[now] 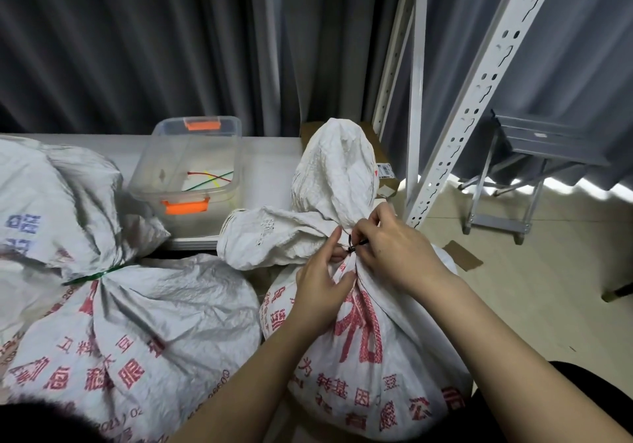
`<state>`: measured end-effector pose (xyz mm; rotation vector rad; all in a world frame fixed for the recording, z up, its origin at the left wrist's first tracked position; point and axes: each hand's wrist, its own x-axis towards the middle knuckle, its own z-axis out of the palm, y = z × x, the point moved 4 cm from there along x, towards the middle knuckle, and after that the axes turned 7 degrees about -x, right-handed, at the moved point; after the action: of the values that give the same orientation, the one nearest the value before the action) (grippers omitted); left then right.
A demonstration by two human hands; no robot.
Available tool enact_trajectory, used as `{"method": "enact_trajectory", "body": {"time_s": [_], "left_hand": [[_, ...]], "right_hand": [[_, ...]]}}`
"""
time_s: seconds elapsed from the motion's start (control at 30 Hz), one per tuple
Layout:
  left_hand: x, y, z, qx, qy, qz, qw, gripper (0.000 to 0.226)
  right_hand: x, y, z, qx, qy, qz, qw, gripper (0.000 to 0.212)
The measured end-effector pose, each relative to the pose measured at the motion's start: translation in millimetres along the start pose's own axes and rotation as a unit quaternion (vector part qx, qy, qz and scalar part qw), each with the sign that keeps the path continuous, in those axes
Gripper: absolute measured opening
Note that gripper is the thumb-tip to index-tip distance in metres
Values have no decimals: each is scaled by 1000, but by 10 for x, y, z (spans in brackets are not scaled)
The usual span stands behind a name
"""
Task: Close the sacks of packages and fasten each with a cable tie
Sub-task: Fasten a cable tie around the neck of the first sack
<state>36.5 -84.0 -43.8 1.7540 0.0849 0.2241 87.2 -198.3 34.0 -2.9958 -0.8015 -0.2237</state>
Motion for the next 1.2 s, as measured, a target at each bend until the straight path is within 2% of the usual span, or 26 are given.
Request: {"method": "enact_trajectory", "body": {"time_s": [0.13, 0.27, 0.5, 0.6, 0.73, 0.83, 1.07, 1.2], "left_hand": [[0, 25, 41, 20, -14, 1, 1000, 68], [-15, 9, 51, 41, -18, 15, 999, 67], [-22, 61, 44, 95, -20, 26, 995, 74], [-54, 81, 41, 93, -23, 38, 995, 70], [-84, 51, 41, 39, -29, 24, 999, 34], [-86, 59, 29, 18, 4, 29, 999, 18], [-33, 155, -33, 55, 7, 59, 997, 13], [-21, 161, -65, 145, 8, 106, 984, 11]], "right_hand": [[19, 47, 18, 26, -73, 11, 997, 15], [51, 194, 78, 220, -167, 29, 961, 3], [65, 258, 226, 342, -160, 57, 924, 3], [72, 255, 237, 320, -159, 49, 932, 7], [85, 236, 252, 279, -153, 39, 947, 8], [64, 219, 271, 286, -159, 38, 944, 12], [36, 239, 213, 320, -166, 42, 932, 18], [19, 216, 192, 332, -173, 32, 927, 14]]}}
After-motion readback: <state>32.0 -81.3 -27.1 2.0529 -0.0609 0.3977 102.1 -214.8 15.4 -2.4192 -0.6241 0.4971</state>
